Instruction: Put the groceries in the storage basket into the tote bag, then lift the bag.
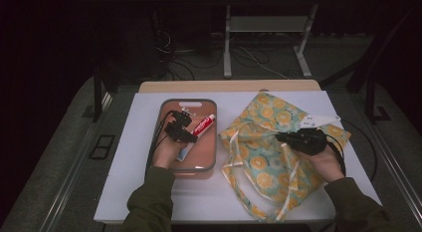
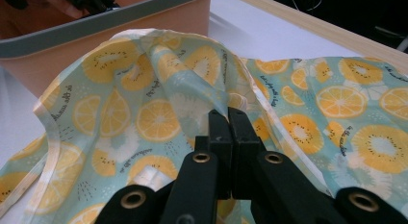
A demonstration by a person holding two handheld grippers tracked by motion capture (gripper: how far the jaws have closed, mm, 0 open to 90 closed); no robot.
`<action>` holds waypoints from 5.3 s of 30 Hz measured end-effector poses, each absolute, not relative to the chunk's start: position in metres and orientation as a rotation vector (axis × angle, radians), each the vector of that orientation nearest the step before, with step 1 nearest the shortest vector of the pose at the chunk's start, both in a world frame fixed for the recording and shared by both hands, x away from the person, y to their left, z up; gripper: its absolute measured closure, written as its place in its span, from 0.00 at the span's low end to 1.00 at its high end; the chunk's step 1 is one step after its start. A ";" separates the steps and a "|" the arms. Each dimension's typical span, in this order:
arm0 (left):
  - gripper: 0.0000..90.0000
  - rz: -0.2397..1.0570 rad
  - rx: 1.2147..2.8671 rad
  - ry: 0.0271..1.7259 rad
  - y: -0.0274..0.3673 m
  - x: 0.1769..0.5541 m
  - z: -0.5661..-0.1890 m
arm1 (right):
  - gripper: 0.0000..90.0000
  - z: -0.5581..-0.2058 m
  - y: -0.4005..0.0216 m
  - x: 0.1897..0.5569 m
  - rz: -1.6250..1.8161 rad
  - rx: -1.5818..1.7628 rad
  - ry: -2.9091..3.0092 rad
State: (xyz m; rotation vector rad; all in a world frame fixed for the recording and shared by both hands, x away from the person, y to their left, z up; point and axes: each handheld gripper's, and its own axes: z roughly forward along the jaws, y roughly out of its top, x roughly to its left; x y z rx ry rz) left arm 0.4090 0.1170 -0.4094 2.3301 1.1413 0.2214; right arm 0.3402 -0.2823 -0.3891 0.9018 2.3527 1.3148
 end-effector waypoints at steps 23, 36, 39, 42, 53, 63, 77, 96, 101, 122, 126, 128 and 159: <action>0.85 0.197 2.239 0.695 0.065 0.346 -0.318 | 0.99 -0.384 -0.290 0.340 1.347 0.916 2.314; 0.85 0.102 2.390 0.528 -0.022 0.312 -0.349 | 0.99 -0.377 -0.303 0.338 1.375 0.927 2.273; 0.85 0.092 2.444 0.519 -0.038 0.310 -0.363 | 0.99 -0.376 -0.304 0.338 1.382 0.926 2.268; 0.85 0.086 2.486 0.519 -0.054 0.310 -0.379 | 0.99 -0.375 -0.305 0.337 1.387 0.919 2.266; 0.84 0.056 2.488 0.556 -0.107 0.331 -0.417 | 0.99 -0.374 -0.303 0.336 1.394 0.908 2.272; 0.59 0.041 2.388 0.563 -0.094 0.335 -0.418 | 0.99 -0.374 -0.305 0.335 1.399 0.905 2.269; 0.46 0.137 2.367 0.579 -0.049 0.301 -0.418 | 0.99 -0.375 -0.303 0.335 1.386 0.904 2.275; 0.99 0.187 2.363 0.631 -0.048 0.299 -0.420 | 0.99 -0.375 -0.301 0.335 1.385 0.897 2.278; 1.00 0.183 2.355 0.652 -0.069 0.313 -0.420 | 0.99 -0.375 -0.301 0.335 1.390 0.896 2.277; 0.63 0.123 2.220 0.606 -0.069 0.321 -0.413 | 0.99 -0.378 -0.300 0.334 1.379 0.897 2.311; 0.54 0.108 2.203 0.565 -0.053 0.304 -0.407 | 0.99 -0.382 -0.297 0.332 1.372 0.905 2.347; 0.51 0.105 2.191 0.558 -0.046 0.296 -0.404 | 0.94 -0.384 -0.296 0.331 1.367 0.920 2.365; 0.46 0.059 2.167 0.585 0.006 0.262 -0.412 | 0.55 -0.437 -0.232 0.255 1.157 0.756 2.752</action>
